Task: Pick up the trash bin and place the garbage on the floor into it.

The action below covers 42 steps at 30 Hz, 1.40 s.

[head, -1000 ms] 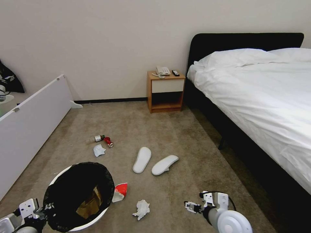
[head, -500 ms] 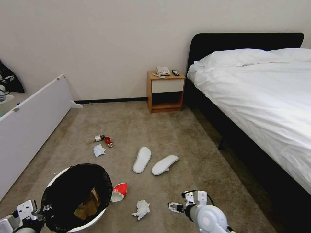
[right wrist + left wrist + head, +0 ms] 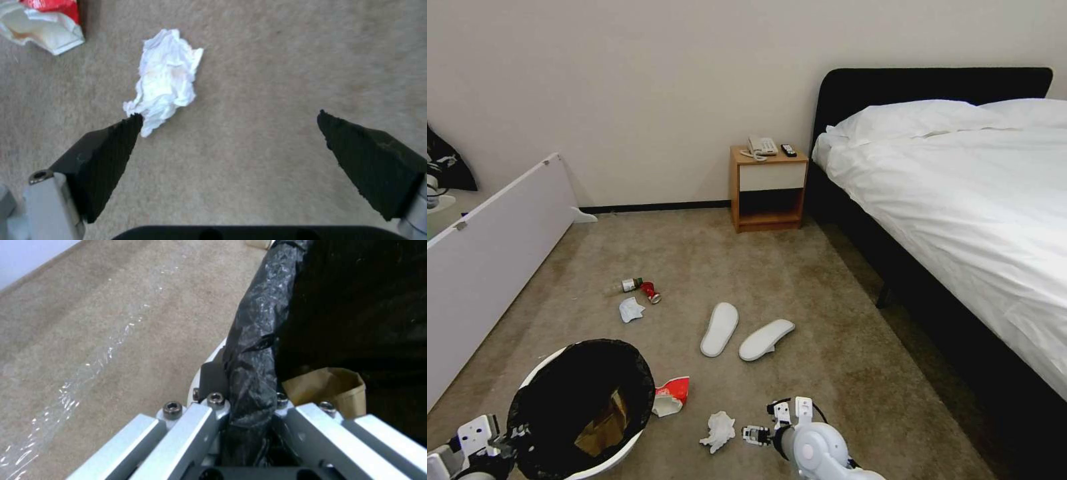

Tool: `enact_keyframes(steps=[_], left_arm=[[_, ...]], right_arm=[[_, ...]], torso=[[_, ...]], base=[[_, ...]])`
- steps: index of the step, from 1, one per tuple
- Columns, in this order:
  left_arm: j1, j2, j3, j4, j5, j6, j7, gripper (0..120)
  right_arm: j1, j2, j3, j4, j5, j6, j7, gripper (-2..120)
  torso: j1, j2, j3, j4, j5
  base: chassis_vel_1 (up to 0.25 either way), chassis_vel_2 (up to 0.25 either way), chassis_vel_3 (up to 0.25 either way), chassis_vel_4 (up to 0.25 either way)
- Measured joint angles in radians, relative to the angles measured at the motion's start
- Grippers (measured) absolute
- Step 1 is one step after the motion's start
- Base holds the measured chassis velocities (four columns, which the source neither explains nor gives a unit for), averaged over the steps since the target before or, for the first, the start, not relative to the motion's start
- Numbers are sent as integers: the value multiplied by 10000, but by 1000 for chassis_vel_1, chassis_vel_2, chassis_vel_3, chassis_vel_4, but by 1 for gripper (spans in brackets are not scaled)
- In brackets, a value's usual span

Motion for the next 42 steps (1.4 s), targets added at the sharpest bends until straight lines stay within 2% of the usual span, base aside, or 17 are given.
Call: enact_keyframes(steps=[6, 18, 26, 42], left_arm=[[49, 21, -10, -25, -13, 0, -2, 2], [12, 52, 35, 25, -18, 0, -1, 2], [77, 60, 33, 11, -18, 0, 18, 2], [85, 56, 19, 9, -23, 0, 29, 2]], right_arm=[[309, 338, -241, -478, -169, 116, -177, 100], [843, 550, -638, -859, -126, 192, -368, 100], [1539, 1034, -948, -1987, -214, 336, -817, 100], [1980, 1685, -1134, -3751, -720, 663, -1540, 100]], torso=[[0, 0, 0, 0, 0], [0, 1, -1, 0, 0], [0, 2, -1, 0, 0], [-1, 2, 0, 0, 0]], base=[[0, 0, 0, 0], [0, 0, 0, 0], [0, 0, 0, 0], [0, 0, 0, 0]])
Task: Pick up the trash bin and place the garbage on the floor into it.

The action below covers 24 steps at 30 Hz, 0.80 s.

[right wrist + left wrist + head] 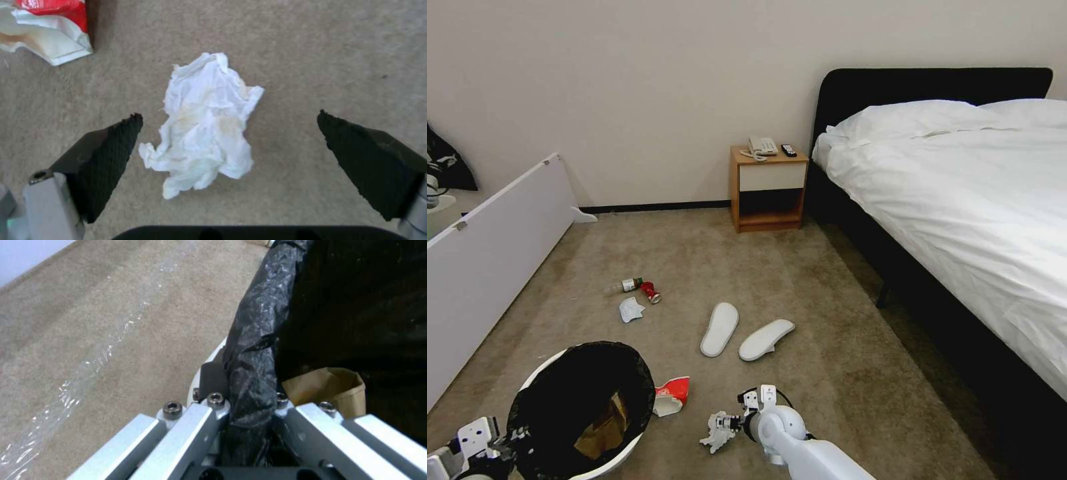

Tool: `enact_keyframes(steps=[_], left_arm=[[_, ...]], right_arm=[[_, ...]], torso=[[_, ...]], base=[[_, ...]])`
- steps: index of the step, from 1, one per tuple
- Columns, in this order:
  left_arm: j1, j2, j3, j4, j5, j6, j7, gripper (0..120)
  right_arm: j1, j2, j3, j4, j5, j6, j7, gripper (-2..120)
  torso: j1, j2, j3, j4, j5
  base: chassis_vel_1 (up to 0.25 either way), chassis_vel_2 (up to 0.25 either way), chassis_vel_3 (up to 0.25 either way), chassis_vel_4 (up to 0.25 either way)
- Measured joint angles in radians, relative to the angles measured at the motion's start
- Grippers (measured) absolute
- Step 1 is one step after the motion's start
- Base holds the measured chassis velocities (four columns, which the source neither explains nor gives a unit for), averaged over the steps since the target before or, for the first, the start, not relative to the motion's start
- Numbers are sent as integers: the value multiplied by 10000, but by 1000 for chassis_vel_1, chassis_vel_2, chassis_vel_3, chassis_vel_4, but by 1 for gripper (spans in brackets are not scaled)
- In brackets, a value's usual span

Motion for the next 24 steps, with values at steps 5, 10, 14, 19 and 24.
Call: enact_keyframes(steps=[5, 10, 14, 19, 24], left_arm=[[7, 6, -4, -3, 0, 0, 1, 2], [-8, 7, 4, 8, -1, 0, 2, 2], [-28, 0, 27, 29, -2, 0, 6, 2], [-20, 9, 27, 18, -12, 0, 22, 2], [-11, 5, 39, -5, -13, 0, 26, 2]], right_arm=[[52, 191, -81, -243, -93, 35, -139, 100], [77, 325, -245, -392, -176, 74, -243, 100], [162, 478, -414, -611, -261, 129, -363, 100], [291, 688, -565, -1005, -387, 190, -545, 100], [404, 863, -543, -1463, -607, 284, -745, 100]], torso=[[1, 0, 0, 0, 0], [0, 0, 0, 0, 1], [0, 0, 0, 0, 1], [0, 0, 0, 0, 0], [0, 0, 0, 0, 1]], base=[[0, 0, 0, 0], [0, 0, 0, 0], [0, 0, 0, 0], [0, 0, 0, 0], [0, 0, 0, 0]])
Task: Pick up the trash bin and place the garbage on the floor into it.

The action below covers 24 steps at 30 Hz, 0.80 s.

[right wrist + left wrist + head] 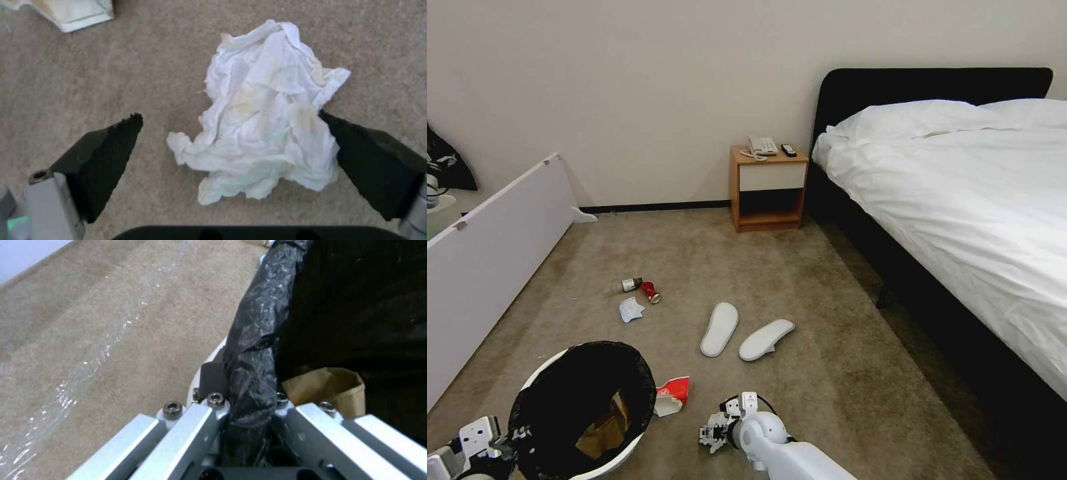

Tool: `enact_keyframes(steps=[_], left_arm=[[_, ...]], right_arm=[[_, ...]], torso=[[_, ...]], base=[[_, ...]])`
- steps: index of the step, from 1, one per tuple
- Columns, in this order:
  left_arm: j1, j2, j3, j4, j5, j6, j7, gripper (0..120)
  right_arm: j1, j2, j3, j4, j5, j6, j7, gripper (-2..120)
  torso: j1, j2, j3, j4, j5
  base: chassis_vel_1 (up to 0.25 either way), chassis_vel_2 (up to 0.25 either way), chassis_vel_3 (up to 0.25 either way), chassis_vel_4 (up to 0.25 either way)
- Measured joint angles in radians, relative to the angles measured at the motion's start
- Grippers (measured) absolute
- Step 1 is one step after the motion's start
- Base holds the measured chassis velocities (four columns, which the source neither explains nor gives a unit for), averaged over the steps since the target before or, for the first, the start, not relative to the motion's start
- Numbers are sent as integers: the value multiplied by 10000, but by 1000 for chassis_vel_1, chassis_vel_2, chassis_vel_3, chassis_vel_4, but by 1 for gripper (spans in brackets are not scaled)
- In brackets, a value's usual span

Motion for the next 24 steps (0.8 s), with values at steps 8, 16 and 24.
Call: enact_keyframes(steps=[8, 16, 24], left_arm=[[19, -1, 20, -47, 0, 0, 19, 2], [19, 2, 23, -47, 3, 0, 31, 2], [-12, -9, 82, 15, 16, 0, 48, 2]], right_arm=[[15, 121, 70, -398, -313, 167, -282, 85], [-33, 61, 64, -386, -420, 239, -315, 57], [-97, -34, -29, -317, -414, 245, -306, 25]], torso=[[-2, 2, -3, -5, -4], [-3, 2, -3, -4, -3], [-1, -1, 0, 5, 3]], base=[[0, 0, 0, 0], [0, 0, 0, 0], [0, 0, 0, 0]])
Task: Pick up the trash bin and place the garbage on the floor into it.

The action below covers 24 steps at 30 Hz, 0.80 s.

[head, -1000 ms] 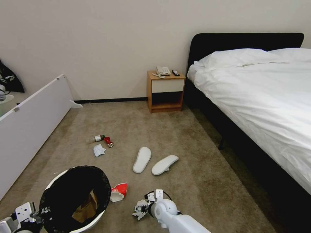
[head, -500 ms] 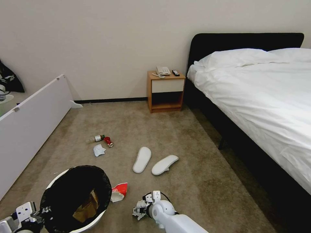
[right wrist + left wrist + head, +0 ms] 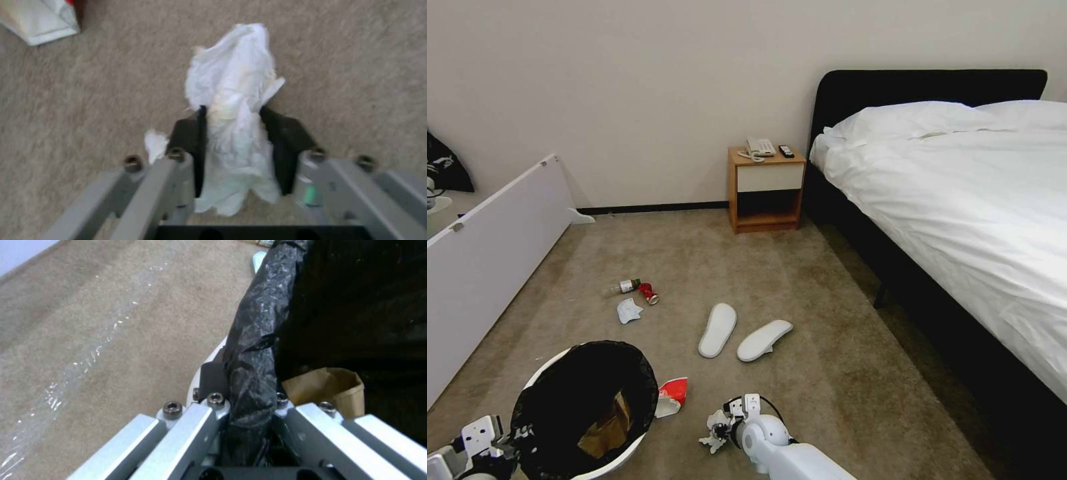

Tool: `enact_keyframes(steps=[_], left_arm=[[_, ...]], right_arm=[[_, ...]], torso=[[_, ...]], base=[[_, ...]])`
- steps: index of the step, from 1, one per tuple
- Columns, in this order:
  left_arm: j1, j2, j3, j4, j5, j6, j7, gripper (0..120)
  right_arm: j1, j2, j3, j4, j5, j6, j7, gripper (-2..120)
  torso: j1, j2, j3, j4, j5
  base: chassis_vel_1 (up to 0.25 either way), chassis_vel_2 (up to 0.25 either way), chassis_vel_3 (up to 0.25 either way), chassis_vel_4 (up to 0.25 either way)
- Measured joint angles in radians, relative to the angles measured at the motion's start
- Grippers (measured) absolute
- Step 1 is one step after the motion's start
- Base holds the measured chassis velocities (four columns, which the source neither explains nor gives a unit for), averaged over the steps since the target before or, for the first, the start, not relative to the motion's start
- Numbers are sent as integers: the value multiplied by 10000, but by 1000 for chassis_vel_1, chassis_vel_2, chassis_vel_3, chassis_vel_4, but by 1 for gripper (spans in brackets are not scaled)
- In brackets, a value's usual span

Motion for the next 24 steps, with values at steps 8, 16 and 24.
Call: enact_keyframes(steps=[8, 16, 24], left_arm=[[-25, -52, 57, 76, 26, -1, 1, 2], [-14, -74, 130, 87, 48, 0, -8, 2], [34, -49, 258, 0, -49, 0, -50, 2]], right_arm=[[-182, -171, -118, 200, 55, -3, -26, 1], [-426, -962, -206, 1643, 529, -177, 320, 0], [-460, -2353, 176, 4567, 837, 245, 712, 0]], torso=[[0, -1, 0, 1, 5], [2, -2, 2, -5, -1], [3, -2, 1, -4, 0]], base=[[0, 0, 0, 0], [0, 0, 0, 0], [0, 0, 0, 0]])
